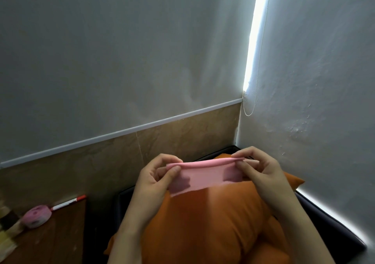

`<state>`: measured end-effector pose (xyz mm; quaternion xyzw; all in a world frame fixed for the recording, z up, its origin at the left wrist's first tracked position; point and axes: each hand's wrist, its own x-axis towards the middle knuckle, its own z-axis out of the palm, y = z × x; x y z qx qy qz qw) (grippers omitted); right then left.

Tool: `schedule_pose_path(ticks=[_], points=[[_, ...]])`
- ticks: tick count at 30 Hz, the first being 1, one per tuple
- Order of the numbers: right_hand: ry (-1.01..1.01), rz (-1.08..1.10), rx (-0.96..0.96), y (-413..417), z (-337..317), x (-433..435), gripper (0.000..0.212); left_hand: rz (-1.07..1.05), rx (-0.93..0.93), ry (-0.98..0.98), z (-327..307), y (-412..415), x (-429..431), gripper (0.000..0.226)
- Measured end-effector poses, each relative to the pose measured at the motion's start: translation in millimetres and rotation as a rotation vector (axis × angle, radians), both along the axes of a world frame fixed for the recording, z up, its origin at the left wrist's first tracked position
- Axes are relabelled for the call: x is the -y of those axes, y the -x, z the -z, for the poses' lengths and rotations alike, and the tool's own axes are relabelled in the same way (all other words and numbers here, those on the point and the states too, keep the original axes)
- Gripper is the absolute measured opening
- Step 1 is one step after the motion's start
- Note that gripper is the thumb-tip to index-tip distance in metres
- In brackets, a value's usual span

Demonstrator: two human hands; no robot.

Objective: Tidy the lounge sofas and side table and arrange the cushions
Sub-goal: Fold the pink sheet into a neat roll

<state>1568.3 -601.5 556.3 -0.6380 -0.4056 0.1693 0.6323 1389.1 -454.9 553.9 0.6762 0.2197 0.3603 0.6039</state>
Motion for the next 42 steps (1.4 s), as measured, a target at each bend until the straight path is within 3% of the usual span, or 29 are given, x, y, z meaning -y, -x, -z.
schedule_pose_path(ticks=[3,9,13,16,19,25,28,33,42], points=[[-0.008,-0.028,-0.017,-1,0,3,0.024,0.044,-0.025,0.023,3,2,-1,0.009],[-0.081,-0.101,-0.173,1,-3,8,0.012,0.063,0.027,0.071,1,2,4,0.012],[-0.091,-0.115,-0.225,0,-2,11,0.038,0.037,0.032,0.005,4,5,-1,0.006],[-0.07,-0.12,-0.201,-2,-3,14,0.036,0.02,0.008,-0.026,4,6,0,0.018],[-0.047,-0.117,-0.15,-1,-5,12,0.011,-0.032,0.002,-0.036,3,4,1,0.002],[-0.053,-0.063,-0.107,0,-6,9,0.024,-0.047,0.006,0.0,1,3,3,0.026],[-0.047,-0.094,-0.143,0,-7,9,0.031,-0.058,-0.004,-0.026,2,4,1,0.023],[-0.032,-0.077,-0.047,3,-11,7,0.018,-0.036,-0.004,-0.089,0,4,1,0.012],[-0.008,-0.117,0.006,4,-11,7,0.013,0.019,0.019,-0.01,-5,3,8,0.009]])
